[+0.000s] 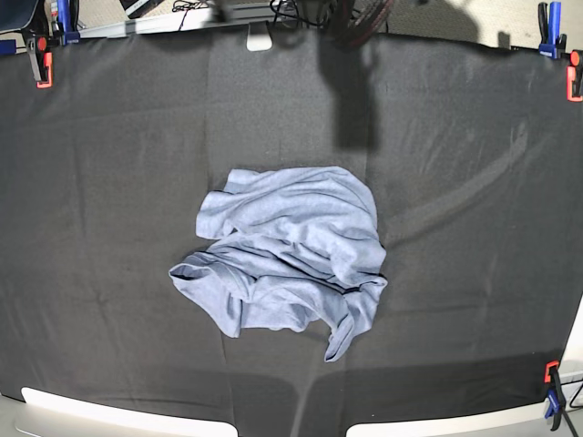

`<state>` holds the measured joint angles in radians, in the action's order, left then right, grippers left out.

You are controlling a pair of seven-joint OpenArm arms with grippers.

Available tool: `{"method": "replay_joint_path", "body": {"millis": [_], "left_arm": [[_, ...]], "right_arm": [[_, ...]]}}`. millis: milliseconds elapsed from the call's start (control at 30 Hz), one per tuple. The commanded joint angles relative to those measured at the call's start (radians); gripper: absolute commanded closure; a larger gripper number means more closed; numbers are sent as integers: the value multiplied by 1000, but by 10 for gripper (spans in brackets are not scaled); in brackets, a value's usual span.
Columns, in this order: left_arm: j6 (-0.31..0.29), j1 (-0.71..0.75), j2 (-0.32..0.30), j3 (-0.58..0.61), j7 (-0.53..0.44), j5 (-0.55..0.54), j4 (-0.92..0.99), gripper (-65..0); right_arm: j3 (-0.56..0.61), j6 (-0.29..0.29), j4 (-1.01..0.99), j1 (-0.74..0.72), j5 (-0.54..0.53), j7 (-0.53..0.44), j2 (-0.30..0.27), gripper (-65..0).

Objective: Layout the t-shirt on the table in an organized manner, then fold the t-shirt properly

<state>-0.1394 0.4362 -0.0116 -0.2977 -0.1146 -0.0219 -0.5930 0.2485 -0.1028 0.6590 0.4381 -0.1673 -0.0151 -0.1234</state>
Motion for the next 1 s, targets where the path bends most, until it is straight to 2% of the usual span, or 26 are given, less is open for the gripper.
{"method": "replay_joint_path", "body": {"millis": [0, 133, 233, 367, 633, 800, 967], "left_arm": [[-7, 35, -7, -1, 7, -14, -38, -129], [-30, 135, -33, 0, 28, -16, -192, -129], [-74, 218, -68, 0, 68, -117, -315, -129], [-74, 323, -117, 0, 121, -191, -484, -129], [-72, 506, -210, -2, 220, -203, -826, -129], [-71, 597, -259, -3, 224, -233, -1017, -129], [-70, 608, -275, -5, 264, -230, -1169, -129]], "right_arm": [[1, -5, 43, 39, -14, 0, -14, -137], [1, -5, 216, 149, -21, 46, -70, -137], [1, -4, 344, 223, -60, 73, -116, -137], [1, -5, 526, 321, -130, 76, -193, -137], [-36, -4, 914, 587, -236, 89, -374, -137], [-185, -5, 1125, 729, -249, 180, -404, -136], [-357, -6, 1296, 779, -340, 262, -406, -136]]}}
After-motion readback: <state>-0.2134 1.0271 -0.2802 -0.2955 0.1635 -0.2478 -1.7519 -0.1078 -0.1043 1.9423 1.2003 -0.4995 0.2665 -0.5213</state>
